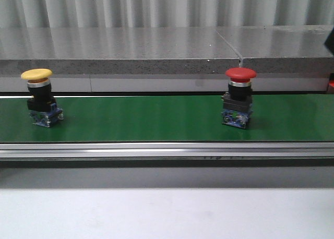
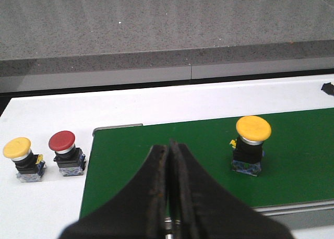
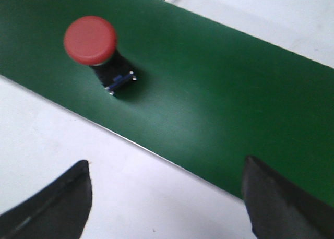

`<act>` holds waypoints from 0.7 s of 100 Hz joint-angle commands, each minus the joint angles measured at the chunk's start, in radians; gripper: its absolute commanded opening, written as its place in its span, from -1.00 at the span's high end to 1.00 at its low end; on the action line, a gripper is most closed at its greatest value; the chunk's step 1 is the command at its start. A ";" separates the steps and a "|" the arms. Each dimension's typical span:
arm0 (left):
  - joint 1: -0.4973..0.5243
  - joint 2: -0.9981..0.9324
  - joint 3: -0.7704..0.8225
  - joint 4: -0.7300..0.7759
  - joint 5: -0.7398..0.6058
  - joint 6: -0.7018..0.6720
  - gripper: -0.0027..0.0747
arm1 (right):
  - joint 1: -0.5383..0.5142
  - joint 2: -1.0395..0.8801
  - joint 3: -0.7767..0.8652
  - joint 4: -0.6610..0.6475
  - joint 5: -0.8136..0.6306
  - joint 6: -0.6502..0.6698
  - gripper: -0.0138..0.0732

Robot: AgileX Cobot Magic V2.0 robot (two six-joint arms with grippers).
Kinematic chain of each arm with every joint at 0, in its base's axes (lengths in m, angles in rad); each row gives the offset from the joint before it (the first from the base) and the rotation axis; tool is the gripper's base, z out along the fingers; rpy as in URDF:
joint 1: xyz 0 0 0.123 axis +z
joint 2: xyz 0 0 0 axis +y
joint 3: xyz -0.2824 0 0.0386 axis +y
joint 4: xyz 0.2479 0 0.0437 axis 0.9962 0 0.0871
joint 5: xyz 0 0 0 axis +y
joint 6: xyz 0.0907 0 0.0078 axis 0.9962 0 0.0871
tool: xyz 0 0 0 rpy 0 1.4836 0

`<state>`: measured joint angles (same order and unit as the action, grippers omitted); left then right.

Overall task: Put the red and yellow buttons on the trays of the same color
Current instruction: 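Grasp the red button at the belt's end with the right gripper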

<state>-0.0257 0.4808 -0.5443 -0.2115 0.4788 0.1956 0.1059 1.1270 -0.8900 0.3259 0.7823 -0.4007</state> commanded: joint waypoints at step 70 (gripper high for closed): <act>-0.009 0.002 -0.028 -0.019 -0.078 0.000 0.98 | 0.111 0.410 -0.268 0.004 -0.090 -0.025 -0.39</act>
<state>-0.0257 0.4808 -0.5443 -0.2131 0.4788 0.1956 0.2146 1.5537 -1.1161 0.3274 0.7246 -0.4128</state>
